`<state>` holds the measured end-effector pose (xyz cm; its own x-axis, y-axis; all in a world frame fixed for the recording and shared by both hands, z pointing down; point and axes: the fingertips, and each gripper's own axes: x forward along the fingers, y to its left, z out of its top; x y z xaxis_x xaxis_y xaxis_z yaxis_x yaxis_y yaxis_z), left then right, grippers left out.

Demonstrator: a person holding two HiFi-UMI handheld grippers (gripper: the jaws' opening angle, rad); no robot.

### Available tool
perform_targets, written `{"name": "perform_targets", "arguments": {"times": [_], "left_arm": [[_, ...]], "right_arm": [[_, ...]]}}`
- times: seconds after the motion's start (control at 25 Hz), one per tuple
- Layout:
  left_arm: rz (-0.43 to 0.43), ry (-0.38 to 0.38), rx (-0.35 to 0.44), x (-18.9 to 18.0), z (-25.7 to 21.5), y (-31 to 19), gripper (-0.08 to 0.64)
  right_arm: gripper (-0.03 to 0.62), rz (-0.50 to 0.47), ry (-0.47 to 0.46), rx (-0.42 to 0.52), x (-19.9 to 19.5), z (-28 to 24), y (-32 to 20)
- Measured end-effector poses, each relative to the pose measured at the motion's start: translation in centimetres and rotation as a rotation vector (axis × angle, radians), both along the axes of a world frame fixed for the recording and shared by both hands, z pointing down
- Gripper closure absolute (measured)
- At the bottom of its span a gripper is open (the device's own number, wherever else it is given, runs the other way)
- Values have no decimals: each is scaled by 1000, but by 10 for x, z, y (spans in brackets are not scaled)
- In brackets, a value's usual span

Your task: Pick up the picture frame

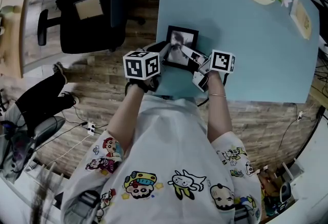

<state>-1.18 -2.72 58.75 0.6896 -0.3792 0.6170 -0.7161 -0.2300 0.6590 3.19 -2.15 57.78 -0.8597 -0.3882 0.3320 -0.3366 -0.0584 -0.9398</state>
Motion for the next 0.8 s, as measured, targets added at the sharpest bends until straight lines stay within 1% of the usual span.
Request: {"name": "perform_targets", "arguments": {"times": [0.28, 0.44, 0.56, 0.68, 0.8], "left_arm": [[-1, 12, 2, 1, -1, 1, 488], [7, 33, 19, 1, -5, 1, 480], [24, 25, 52, 1, -10, 1, 475], [50, 9, 103, 3, -22, -2, 472], [81, -9, 170, 7, -38, -7, 466]], "right_arm": [[569, 9, 7, 39, 0, -4, 2], [570, 15, -11, 68, -2, -13, 1], [571, 8, 39, 94, 1, -16, 3], [571, 35, 33, 117, 2, -28, 3], [571, 49, 54, 168, 7, -43, -2]]}}
